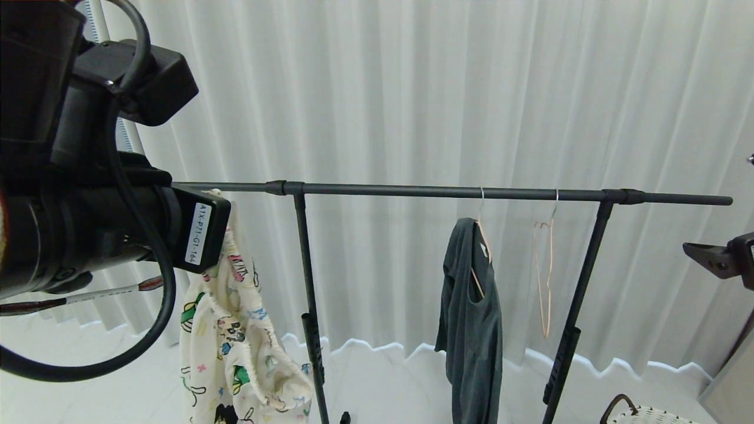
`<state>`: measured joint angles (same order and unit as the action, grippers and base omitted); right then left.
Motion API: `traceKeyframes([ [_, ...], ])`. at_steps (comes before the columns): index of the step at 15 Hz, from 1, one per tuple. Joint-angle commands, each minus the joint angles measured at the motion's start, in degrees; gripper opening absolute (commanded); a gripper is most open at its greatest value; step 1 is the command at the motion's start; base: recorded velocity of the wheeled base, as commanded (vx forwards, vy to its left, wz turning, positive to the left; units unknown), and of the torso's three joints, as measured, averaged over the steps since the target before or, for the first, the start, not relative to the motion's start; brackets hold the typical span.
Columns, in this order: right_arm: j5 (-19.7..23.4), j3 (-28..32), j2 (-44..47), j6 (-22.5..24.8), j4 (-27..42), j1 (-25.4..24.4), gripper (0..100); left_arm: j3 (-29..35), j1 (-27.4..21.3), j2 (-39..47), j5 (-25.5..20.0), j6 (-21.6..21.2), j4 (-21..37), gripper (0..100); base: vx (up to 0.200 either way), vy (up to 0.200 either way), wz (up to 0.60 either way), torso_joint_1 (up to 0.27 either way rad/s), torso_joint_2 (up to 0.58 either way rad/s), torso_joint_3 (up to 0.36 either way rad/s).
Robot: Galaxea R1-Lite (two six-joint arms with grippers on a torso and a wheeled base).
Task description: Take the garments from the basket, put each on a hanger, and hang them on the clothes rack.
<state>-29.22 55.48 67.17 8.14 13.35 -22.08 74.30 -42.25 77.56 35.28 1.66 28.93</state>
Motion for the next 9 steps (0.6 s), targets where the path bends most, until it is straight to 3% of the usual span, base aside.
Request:
traceKeyframes([
  [1,0.04,0.07,0.15,0.03,0.01,-0.07,100,-0.03,0.07,0.05,0.05,0.01,-0.01,0,0.2,0.0,0.0,0.002,0.0,0.007],
  [9,0.22,-0.81,-0.02,-0.06,0.01,-0.07,100,-0.03,-0.02,-0.04,0.05,0.1,-0.1,0,0.2,0.0,0.0,0.004,0.0,0.001],
])
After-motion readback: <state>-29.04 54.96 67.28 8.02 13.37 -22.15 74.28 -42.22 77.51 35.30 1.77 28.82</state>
